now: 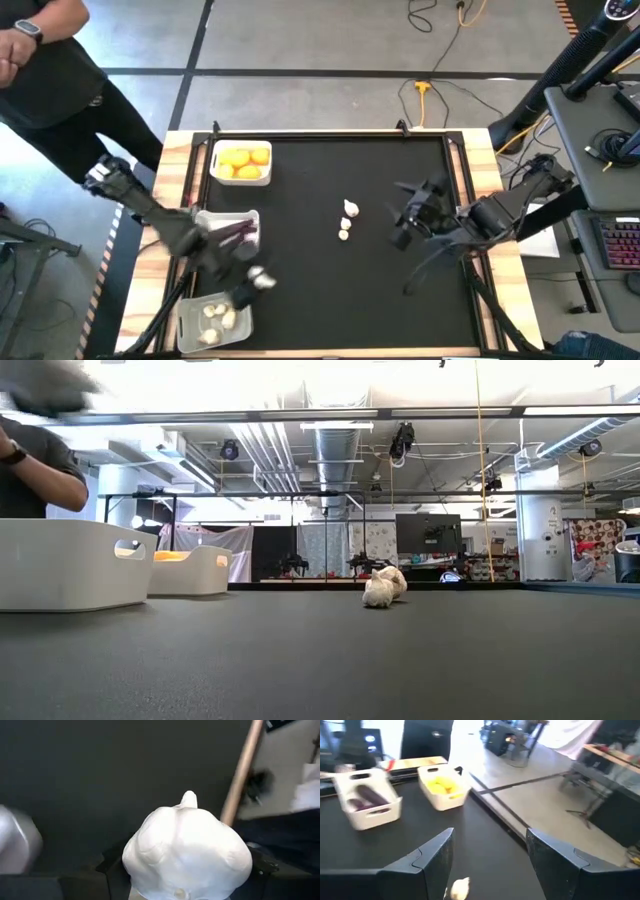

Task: Sort produce into baskets
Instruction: Put the garlic into the gray bin

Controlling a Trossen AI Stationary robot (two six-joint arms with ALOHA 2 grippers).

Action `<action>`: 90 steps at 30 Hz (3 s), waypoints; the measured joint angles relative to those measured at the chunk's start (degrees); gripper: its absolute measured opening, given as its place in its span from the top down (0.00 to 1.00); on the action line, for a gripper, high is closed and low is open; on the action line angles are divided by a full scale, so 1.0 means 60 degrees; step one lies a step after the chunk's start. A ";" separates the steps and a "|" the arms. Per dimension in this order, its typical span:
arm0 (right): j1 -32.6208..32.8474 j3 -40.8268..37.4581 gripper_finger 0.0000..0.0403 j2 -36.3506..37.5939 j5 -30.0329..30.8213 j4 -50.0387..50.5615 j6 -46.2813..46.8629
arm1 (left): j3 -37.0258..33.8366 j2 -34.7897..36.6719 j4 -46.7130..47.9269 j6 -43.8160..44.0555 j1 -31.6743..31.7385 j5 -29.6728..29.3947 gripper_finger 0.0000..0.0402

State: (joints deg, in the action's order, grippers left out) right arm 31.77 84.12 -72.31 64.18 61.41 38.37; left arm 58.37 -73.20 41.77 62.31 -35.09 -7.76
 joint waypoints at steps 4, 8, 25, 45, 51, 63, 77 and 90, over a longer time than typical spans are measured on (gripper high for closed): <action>-0.0557 -0.0052 0.41 0.0000 0.0064 -0.0004 0.0007 | 0.0000 0.0177 0.0547 0.3268 -0.2044 0.0007 0.43; -0.0991 -0.0135 0.41 0.0000 0.0052 0.0002 0.0016 | -0.0071 -0.0054 0.0763 0.6137 -0.3644 0.0360 0.43; -0.0861 -0.0135 0.41 0.0000 -0.0935 -0.0068 0.0780 | -0.0434 -0.1842 0.1219 0.7707 -0.4795 0.2389 0.42; 0.0055 -0.0135 0.41 0.0015 -0.1026 -0.0594 0.0597 | 0.0084 -0.1993 0.2215 0.6300 -0.4641 0.2734 0.19; 0.0037 -0.0135 0.41 0.0029 -0.1015 -0.0601 0.0588 | 0.1508 -0.1218 0.4671 0.4850 -0.3459 0.0786 0.14; 0.0353 -0.0135 0.41 -0.0002 -0.1767 -0.0619 0.1950 | 0.1467 -0.1278 0.0548 -0.1553 0.1968 -0.3443 0.17; 0.1465 -0.0136 0.41 -0.0100 -0.2087 -0.0616 0.4403 | 0.1714 -0.5239 -0.6558 -0.5126 0.5875 -0.2135 0.19; 0.1497 -0.0146 0.41 -0.0177 -0.2025 -0.0612 0.5129 | 0.6114 -0.8718 -0.2571 -0.2403 0.5981 -0.3485 0.19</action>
State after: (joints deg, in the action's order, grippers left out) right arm 40.75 83.24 -73.38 52.03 57.74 69.14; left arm 95.05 -125.51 26.34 47.89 0.80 -28.68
